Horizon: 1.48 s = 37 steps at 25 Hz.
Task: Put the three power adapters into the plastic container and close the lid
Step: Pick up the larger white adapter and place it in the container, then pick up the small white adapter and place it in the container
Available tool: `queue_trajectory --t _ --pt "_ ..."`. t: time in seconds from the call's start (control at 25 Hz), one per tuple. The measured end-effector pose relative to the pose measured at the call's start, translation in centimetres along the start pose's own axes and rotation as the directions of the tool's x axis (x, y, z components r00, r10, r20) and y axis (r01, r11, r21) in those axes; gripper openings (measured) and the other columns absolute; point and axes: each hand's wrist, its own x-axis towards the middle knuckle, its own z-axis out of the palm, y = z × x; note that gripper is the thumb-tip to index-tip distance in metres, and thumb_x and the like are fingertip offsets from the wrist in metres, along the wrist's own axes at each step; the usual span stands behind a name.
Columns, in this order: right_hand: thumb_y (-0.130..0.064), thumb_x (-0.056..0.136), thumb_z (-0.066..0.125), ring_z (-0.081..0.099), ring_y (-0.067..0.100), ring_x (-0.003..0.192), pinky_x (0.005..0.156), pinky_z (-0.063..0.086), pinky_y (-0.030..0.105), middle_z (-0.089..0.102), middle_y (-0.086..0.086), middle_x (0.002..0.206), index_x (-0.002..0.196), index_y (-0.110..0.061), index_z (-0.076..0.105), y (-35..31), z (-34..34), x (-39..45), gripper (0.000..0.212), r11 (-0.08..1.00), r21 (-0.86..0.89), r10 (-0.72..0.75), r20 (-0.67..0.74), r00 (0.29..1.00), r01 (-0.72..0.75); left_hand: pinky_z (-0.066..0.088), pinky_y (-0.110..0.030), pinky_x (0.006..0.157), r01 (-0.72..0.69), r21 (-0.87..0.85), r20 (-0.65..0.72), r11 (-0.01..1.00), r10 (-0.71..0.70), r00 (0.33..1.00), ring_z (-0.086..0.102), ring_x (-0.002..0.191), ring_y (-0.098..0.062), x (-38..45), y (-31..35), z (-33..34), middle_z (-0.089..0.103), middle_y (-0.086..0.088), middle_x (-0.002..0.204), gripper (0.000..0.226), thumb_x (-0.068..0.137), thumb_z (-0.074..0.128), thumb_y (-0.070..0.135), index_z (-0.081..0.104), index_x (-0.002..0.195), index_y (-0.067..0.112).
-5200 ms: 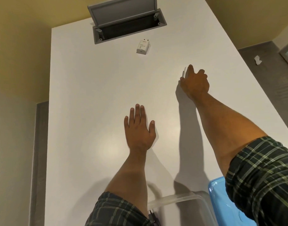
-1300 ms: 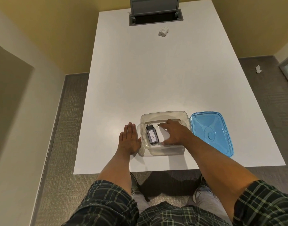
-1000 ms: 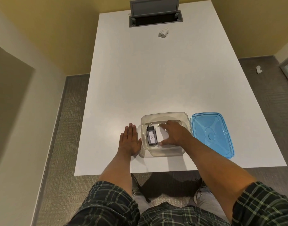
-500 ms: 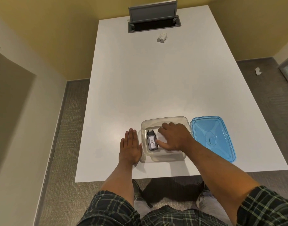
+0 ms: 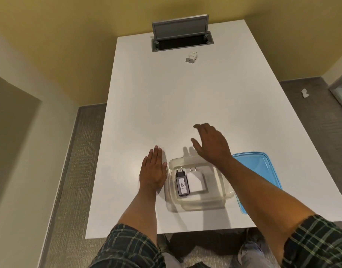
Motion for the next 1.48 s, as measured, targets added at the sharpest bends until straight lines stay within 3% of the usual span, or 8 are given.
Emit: queue_trajectory --t 0.2,0.36,0.56,0.96,1.2,1.28,1.4,1.48 --pt "-0.029 0.095 0.054 0.056 0.032 0.115 0.09 0.046 0.042 0.054 0.009 0.134 0.141 -0.011 0.046 2.2 0.8 4.1 0.051 0.964 -0.051 0.267 0.236 0.934 -0.262 0.014 -0.039 0.129 -0.05 0.092 0.105 0.994 0.04 0.994 0.002 0.16 -0.024 5.6 -0.2 -1.2 -0.005 -0.006 0.172 0.067 0.108 0.032 0.031 0.001 0.164 0.011" --pt "-0.011 0.089 0.05 0.051 0.034 0.124 0.094 0.046 0.043 0.049 0.01 0.141 0.141 -0.007 0.042 3.2 2.7 7.0 0.053 0.949 -0.038 0.306 0.371 0.877 -0.314 0.014 -0.039 0.129 -0.08 0.037 0.142 0.996 0.074 0.987 0.003 0.16 -0.025 8.8 0.1 -0.8 -0.003 -0.006 0.172 0.069 0.109 0.031 0.041 0.002 0.164 0.01" --pt "-0.018 0.089 0.051 0.048 0.032 0.128 0.094 0.047 0.045 0.043 0.007 0.146 0.152 -0.015 0.029 3.8 5.0 11.5 0.066 0.958 -0.076 0.28 0.456 0.845 -0.276 0.008 -0.042 0.13 -0.062 0.025 0.102 0.998 0.059 0.993 -0.005 0.16 -0.025 12.4 1.3 0.3 -0.01 -0.006 0.172 0.071 0.108 0.024 0.045 -0.004 0.163 0.01" --pt "-0.009 0.09 0.054 0.05 0.035 0.125 0.086 0.049 0.046 0.042 0.012 0.142 0.15 -0.011 0.031 7.9 9.7 22.0 0.064 0.971 -0.092 0.241 0.396 0.886 -0.223 0.021 -0.04 0.127 -0.093 0.005 -0.181 0.996 0.092 0.979 0.019 0.158 -0.023 22.6 3.7 0.6 0.02 -0.006 0.17 0.061 0.106 0.023 0.037 0.024 0.162 0.011" --pt "-0.003 0.09 0.06 0.039 0.03 0.141 0.101 0.045 0.046 0.028 0.013 0.16 0.146 -0.003 0.037 9.6 11.4 28.6 0.06 0.959 -0.198 0.263 0.365 0.893 -0.202 0.023 -0.042 0.126 -0.141 0.027 -0.212 0.99 0.144 0.967 0.018 0.158 -0.022 27.4 3.6 0.3 0.02 0.0 0.17 0.061 0.106 0.024 0.037 0.022 0.163 0.016" --pt "-0.009 0.085 0.073 0.035 0.031 0.144 0.103 0.044 0.047 0.026 0.016 0.16 0.147 -0.002 0.035 9.8 11.2 30.3 0.073 0.956 -0.244 0.245 0.358 0.901 -0.163 0.023 -0.042 0.126 -0.14 0.03 -0.225 0.99 0.143 0.964 0.018 0.159 -0.021 28.3 3.9 0.1 0.02 0.002 0.17 0.06 0.106 0.025 0.037 0.022 0.163 0.018" --pt "-0.031 0.065 0.092 0.02 0.033 0.151 0.103 0.043 0.048 0.017 0.021 0.162 0.154 -0.003 0.022 10.5 11.0 34.1 0.116 0.937 -0.345 0.208 0.409 0.889 -0.06 0.023 -0.041 0.126 -0.116 0.013 -0.246 0.993 0.116 0.962 0.018 0.159 -0.019 30.2 4.0 -0.1 0.021 0.003 0.17 0.06 0.105 0.026 0.038 0.023 0.163 0.021" --pt "-0.038 0.058 0.095 0.017 0.034 0.151 0.103 0.043 0.047 0.017 0.023 0.162 0.155 -0.005 0.018 11.0 11.1 36.1 0.129 0.929 -0.358 0.249 0.41 0.877 -0.096 0.023 -0.041 0.126 -0.102 0.004 -0.253 0.995 0.099 0.962 0.018 0.158 -0.018 31.3 4.2 -0.2 0.021 0.004 0.17 0.06 0.105 0.027 0.037 0.023 0.162 0.022"
